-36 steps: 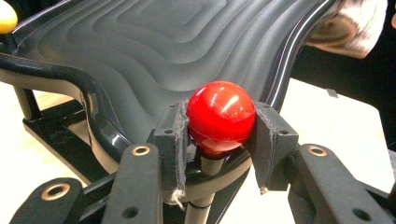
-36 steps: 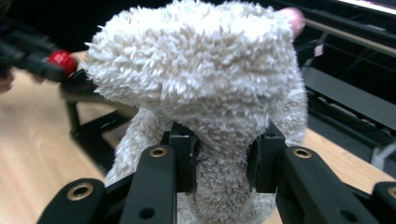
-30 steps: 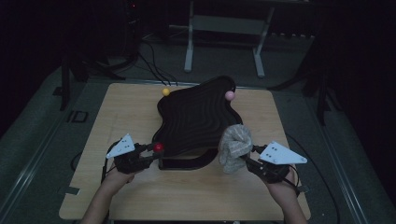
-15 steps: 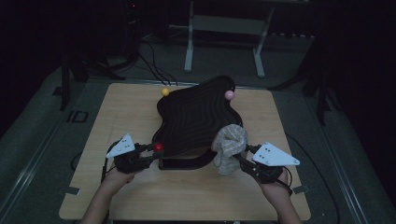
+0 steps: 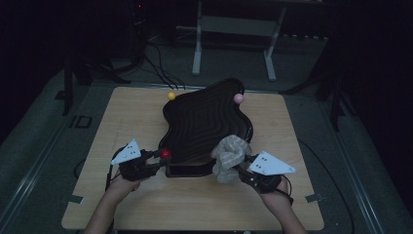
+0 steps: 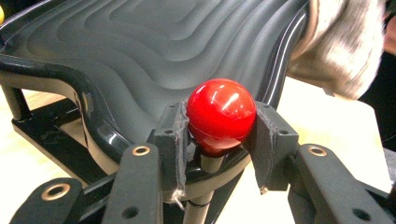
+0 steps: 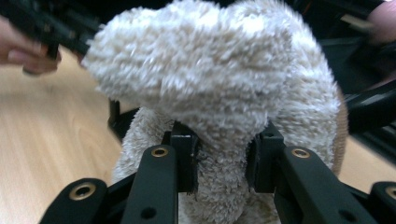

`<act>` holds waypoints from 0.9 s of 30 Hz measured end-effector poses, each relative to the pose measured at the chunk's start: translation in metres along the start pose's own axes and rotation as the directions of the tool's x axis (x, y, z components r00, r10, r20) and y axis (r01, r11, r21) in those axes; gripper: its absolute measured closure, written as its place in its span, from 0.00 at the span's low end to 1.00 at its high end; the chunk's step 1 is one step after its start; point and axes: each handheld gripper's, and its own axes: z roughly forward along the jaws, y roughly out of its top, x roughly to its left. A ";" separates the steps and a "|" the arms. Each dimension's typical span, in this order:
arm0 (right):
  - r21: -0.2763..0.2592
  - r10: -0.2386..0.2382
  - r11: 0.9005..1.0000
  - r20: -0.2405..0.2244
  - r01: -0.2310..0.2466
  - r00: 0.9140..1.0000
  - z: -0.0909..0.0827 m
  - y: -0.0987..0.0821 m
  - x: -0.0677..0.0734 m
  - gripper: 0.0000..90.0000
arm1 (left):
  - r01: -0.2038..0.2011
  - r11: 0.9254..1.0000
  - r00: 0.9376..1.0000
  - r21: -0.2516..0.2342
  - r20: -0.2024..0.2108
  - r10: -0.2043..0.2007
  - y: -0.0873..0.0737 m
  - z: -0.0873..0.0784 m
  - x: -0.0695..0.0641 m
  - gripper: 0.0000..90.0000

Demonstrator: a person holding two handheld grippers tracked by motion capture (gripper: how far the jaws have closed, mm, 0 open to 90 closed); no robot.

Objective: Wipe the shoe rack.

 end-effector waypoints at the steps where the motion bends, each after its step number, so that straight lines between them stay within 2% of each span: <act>1: 0.018 0.000 1.000 -0.013 0.000 1.000 0.005 -0.003 0.002 0.77 | 0.002 1.000 1.000 -0.002 0.000 -0.002 0.000 0.000 0.000 0.66; 4: 0.036 -0.023 0.999 -0.030 0.024 0.999 0.010 -0.002 0.008 0.76 | -0.001 1.000 1.000 0.004 -0.001 0.001 0.000 0.000 0.000 0.66; 9: -0.028 -0.022 0.999 -0.006 0.021 1.000 0.003 0.013 0.006 0.76 | 0.001 1.000 1.000 0.000 0.005 -0.001 0.000 0.000 0.001 0.66; 11: -0.022 -0.012 1.000 0.005 0.012 1.000 0.008 0.007 0.007 0.76 | 0.000 1.000 1.000 0.002 0.003 0.000 0.000 0.000 0.000 0.66; 12: -0.014 0.002 1.000 -0.010 -0.002 1.000 0.012 0.002 0.008 0.76 | 0.000 1.000 1.000 0.001 0.003 0.000 0.000 0.000 0.000 0.66; 14: 0.028 -0.018 0.999 -0.030 0.018 0.999 0.019 -0.002 0.012 0.76 | -0.001 1.000 1.000 0.004 0.005 0.001 0.000 0.000 0.001 0.66; 15: 0.028 -0.024 0.999 -0.031 0.025 0.999 0.019 -0.001 0.013 0.76 | -0.001 1.000 1.000 0.004 0.004 0.001 0.000 0.000 0.001 0.66; 17: 0.007 -0.018 1.000 -0.040 0.018 0.999 0.016 0.007 0.013 0.76 | 0.006 1.000 1.000 -0.003 0.005 -0.006 -0.001 0.000 0.001 0.66; 19: -0.025 -0.024 0.999 -0.030 0.024 0.999 0.012 0.016 0.013 0.76 | 0.006 1.000 1.000 -0.001 0.007 -0.006 0.000 0.000 0.001 0.66; 21: -0.033 -0.032 0.999 -0.004 0.032 0.999 0.013 0.019 0.013 0.76 | 0.003 1.000 1.000 0.001 0.005 -0.003 0.000 0.000 0.001 0.66; 27: 0.036 -0.043 0.998 -0.034 0.044 0.999 0.036 0.005 0.020 0.76 | 0.001 1.000 1.000 0.002 0.005 -0.001 -0.001 0.000 0.001 0.66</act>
